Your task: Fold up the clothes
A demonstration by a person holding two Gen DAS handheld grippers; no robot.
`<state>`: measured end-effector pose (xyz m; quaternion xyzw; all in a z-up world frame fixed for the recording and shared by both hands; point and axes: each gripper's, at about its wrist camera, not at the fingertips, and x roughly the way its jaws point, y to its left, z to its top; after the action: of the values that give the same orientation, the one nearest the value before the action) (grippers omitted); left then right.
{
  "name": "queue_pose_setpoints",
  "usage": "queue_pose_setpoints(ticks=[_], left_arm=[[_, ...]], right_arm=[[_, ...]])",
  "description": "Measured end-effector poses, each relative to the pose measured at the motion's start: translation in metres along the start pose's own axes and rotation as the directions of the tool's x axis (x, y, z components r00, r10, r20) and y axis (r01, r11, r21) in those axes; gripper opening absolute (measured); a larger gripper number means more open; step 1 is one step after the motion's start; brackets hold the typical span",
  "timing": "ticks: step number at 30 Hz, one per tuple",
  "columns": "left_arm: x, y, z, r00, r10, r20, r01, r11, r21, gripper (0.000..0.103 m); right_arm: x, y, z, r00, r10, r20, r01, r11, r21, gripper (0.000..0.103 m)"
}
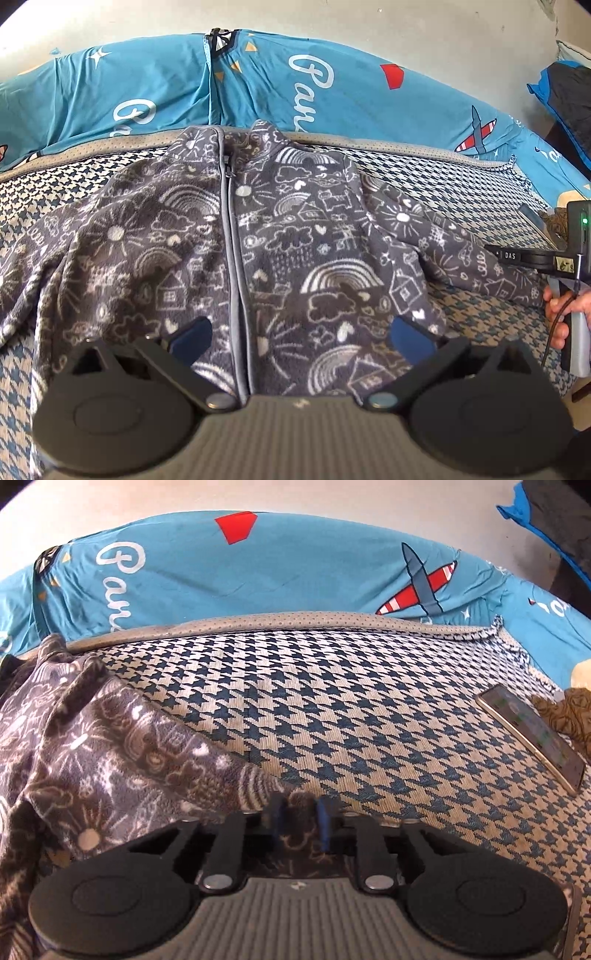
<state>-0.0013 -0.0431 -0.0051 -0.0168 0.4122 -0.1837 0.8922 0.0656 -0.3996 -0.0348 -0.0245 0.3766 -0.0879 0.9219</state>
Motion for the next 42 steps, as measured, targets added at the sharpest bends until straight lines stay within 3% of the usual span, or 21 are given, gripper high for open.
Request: queue_pose_setpoints(ticks=[4,12,17,22,27,31,37,42], left_arm=[[0.002,-0.001,0.0,1.0,-0.001,-0.003,0.001,1.0,-0.002,0.103],[0.006,-0.002,0.002,1.0,-0.005,-0.01,0.005,1.0,-0.007,0.103],[0.007,-0.002,0.002,1.0,0.002,-0.013,-0.002,1.0,-0.009,0.103],[0.008,0.003,0.003,1.0,0.013,-0.013,-0.013,1.0,-0.023,0.103],[0.009,0.008,0.003,1.0,0.025,-0.017,-0.026,0.999,-0.035,0.103],[0.01,0.008,0.003,0.999,0.04,-0.023,-0.04,0.999,-0.036,0.103],[0.011,0.01,0.001,0.998,0.059,-0.034,-0.06,0.998,-0.035,0.103],[0.01,0.013,0.001,0.997,0.064,-0.034,-0.065,0.997,-0.036,0.103]], right_arm=[[-0.001,-0.007,0.003,1.0,0.004,0.014,-0.005,0.999,0.046,0.002],[-0.001,-0.012,0.012,0.997,-0.059,0.058,0.053,0.993,0.109,0.001],[0.013,-0.009,0.012,0.995,-0.091,0.037,0.088,0.992,0.093,0.001],[0.022,-0.017,0.016,0.99,-0.138,0.024,0.132,0.978,0.159,0.0],[0.012,-0.027,0.02,0.995,-0.094,0.021,0.086,0.963,0.255,0.0],[-0.008,-0.023,0.023,0.998,-0.062,0.029,0.051,0.958,0.283,0.009],[-0.037,-0.003,0.018,1.0,0.022,0.014,-0.025,0.969,0.247,0.018],[-0.034,0.013,0.005,0.997,0.052,-0.065,-0.04,0.985,0.167,0.021]])
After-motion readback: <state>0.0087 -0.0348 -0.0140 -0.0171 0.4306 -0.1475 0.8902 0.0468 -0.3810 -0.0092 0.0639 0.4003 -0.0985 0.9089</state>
